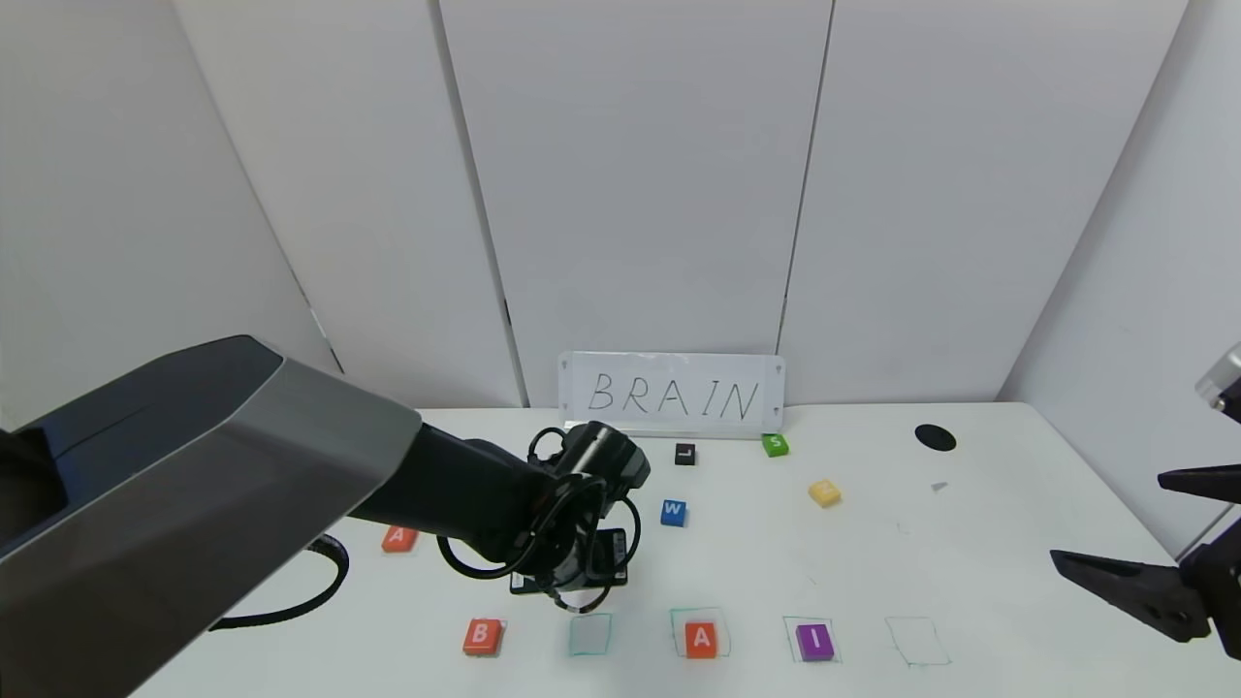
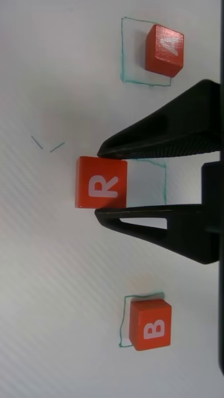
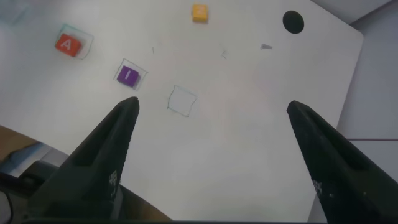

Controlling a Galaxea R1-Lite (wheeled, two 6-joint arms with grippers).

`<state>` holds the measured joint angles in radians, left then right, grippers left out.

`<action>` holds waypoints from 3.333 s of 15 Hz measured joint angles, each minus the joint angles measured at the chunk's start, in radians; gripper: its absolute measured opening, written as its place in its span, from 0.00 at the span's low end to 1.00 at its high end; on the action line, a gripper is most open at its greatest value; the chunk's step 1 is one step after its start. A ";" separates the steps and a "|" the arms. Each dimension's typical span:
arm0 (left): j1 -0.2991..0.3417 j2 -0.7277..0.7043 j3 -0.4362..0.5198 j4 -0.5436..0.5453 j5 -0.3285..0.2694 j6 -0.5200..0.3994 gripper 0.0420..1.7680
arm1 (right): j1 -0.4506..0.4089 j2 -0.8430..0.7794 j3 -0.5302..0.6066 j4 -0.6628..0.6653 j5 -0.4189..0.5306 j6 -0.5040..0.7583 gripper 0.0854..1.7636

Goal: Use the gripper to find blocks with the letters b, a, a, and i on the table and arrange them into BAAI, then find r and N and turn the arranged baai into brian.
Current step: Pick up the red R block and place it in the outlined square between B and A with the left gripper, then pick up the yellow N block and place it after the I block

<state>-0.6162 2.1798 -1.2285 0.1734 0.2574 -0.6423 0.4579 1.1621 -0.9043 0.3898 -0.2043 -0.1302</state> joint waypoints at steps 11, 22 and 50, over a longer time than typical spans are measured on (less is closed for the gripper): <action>-0.051 -0.019 0.157 -0.118 0.041 -0.010 0.26 | 0.018 0.010 0.009 -0.001 -0.022 0.002 0.97; -0.082 -0.014 0.182 -0.128 0.040 -0.043 0.26 | 0.025 0.011 0.010 -0.001 -0.021 0.002 0.97; -0.099 -0.214 0.208 -0.074 0.051 0.084 0.86 | 0.039 0.020 0.019 -0.002 -0.022 0.003 0.97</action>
<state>-0.7147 1.9655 -1.0202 0.0991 0.3085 -0.5587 0.4968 1.1826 -0.8851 0.3879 -0.2260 -0.1274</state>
